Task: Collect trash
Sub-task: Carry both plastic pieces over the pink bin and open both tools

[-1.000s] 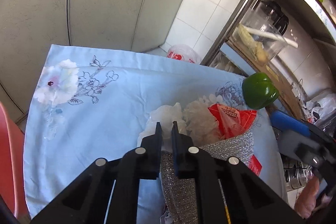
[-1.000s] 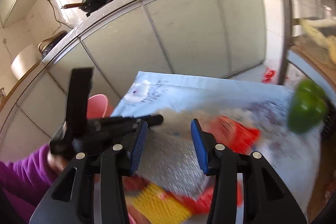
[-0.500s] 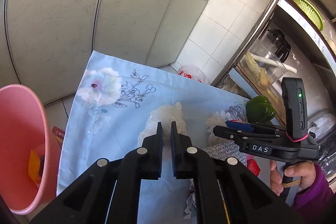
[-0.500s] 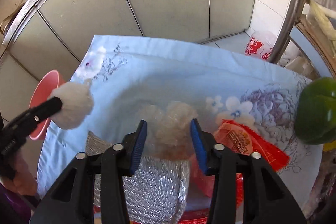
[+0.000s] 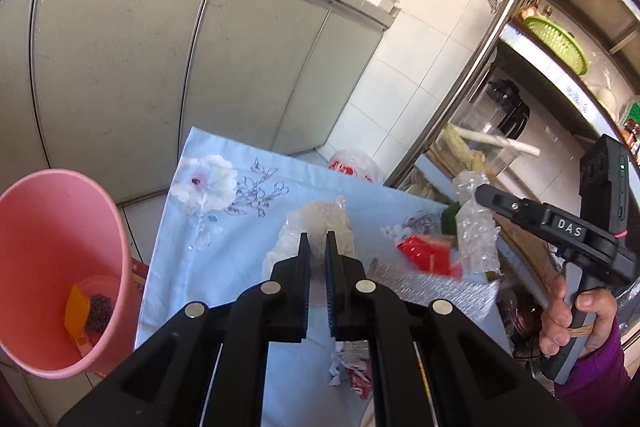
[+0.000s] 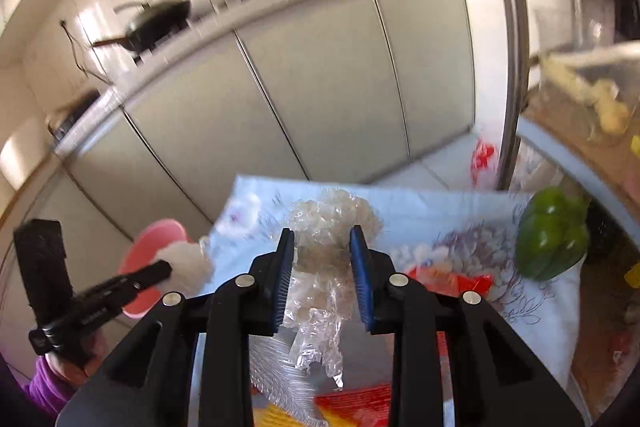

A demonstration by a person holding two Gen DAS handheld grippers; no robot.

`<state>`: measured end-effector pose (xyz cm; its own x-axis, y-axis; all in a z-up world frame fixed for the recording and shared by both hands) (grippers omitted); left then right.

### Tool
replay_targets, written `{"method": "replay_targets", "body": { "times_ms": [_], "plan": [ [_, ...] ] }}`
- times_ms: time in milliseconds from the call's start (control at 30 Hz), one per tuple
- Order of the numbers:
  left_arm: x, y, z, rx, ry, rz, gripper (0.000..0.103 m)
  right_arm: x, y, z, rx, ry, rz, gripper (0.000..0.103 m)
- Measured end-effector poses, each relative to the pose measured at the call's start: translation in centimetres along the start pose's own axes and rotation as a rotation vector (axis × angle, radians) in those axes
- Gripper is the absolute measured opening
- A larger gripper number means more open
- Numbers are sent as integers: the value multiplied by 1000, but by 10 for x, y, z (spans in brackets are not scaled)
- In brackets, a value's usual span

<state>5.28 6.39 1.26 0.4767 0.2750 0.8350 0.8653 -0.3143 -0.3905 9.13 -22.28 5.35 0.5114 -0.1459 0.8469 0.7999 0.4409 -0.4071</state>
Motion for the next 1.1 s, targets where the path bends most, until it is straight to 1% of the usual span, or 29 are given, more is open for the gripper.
{"method": "replay_targets", "body": {
  "times_ms": [67,167,300,367,500,567,633,767,867,933,1067,1100],
  "plan": [
    [3,-9,-3,-4,9,-18,6,7,-15,7,35,4,-47,29],
    [4,-23,-2,-2,9,-33,6,9,-25,14,75,31,-74,29],
    [7,-44,5,17,1,-64,6,1,-21,31,97,20,-45,29],
    [7,-55,15,49,0,-82,6,-7,-11,44,119,9,-16,29],
    [8,-81,48,143,-16,-114,6,-24,15,80,181,-17,45,29],
    [9,-92,68,203,-30,-127,6,-32,32,106,226,-47,82,29],
    [8,-104,90,279,-35,-138,6,-40,47,133,267,-83,113,29],
    [3,-115,126,367,-78,-129,6,-51,69,180,339,-144,139,29],
    [-3,-115,140,404,-96,-113,6,-57,88,210,383,-157,155,29],
    [-8,-115,147,415,-110,-102,6,-62,101,229,404,-170,163,29],
    [-15,-112,158,440,-114,-79,8,-73,122,255,426,-170,180,29],
    [-17,-110,160,441,-117,-73,9,-77,129,259,428,-168,194,32]
  ]
}}
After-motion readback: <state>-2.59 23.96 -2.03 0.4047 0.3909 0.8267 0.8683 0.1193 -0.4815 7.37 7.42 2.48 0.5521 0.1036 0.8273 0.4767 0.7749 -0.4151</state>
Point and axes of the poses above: each gripper's, at about its wrist camera, not at the fingertips, and y roughly the way its jaws point, z to its left, x to its top, the point moved 2 cm from there along y, roughly the way its jaws point, and after that the axes turned 14 degrees about -z, right-handed, at the moved point
